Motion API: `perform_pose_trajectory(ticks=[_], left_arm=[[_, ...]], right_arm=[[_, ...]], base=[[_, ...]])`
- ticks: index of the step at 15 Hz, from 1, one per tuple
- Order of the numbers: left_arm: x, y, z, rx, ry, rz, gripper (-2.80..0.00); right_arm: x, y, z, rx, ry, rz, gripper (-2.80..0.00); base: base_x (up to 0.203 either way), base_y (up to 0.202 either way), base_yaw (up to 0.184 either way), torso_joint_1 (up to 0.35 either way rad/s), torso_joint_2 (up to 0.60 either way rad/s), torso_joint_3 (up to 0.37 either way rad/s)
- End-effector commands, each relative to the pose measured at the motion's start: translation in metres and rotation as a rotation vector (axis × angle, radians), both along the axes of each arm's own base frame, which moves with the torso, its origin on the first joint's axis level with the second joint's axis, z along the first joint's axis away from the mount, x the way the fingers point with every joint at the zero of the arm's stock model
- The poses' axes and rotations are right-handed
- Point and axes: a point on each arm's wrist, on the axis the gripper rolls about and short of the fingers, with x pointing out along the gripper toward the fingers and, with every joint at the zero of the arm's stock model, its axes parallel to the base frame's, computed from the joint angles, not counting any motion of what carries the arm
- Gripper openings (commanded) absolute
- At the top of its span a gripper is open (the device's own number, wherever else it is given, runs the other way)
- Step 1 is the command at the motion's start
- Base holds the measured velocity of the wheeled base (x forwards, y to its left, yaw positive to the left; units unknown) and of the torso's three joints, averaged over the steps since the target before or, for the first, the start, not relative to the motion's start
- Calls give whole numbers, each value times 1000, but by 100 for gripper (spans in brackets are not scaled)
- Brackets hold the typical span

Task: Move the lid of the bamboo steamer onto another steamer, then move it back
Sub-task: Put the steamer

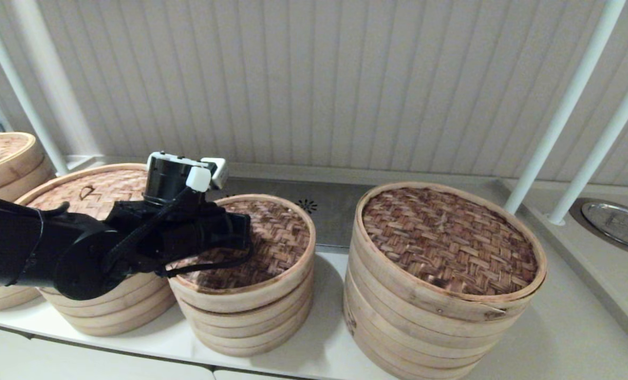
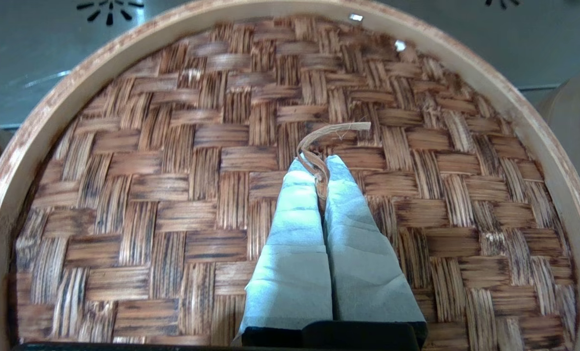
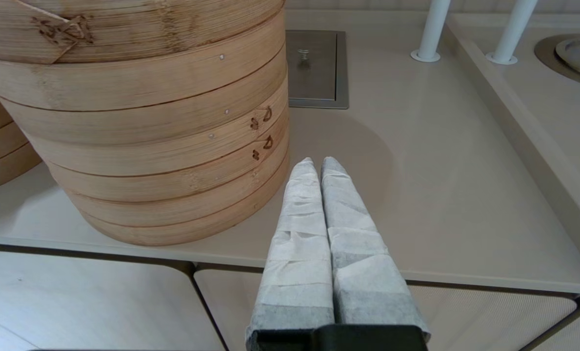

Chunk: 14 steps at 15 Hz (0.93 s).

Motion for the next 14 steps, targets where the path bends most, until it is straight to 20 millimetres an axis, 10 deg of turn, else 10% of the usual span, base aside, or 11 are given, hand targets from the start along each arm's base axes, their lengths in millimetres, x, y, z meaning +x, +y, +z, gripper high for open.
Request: perform_pose_trajectory(ticks=[1, 14], left_arm=[[-2, 1, -3, 4, 8, 2, -280], [2, -1, -3, -3, 4, 1, -280]], right_arm=[[0, 0, -1, 0, 2, 0, -280], [0, 0, -1, 0, 4, 0, -280]], base=[[0, 0, 0, 0, 0, 0], [0, 0, 0, 0, 0, 0]])
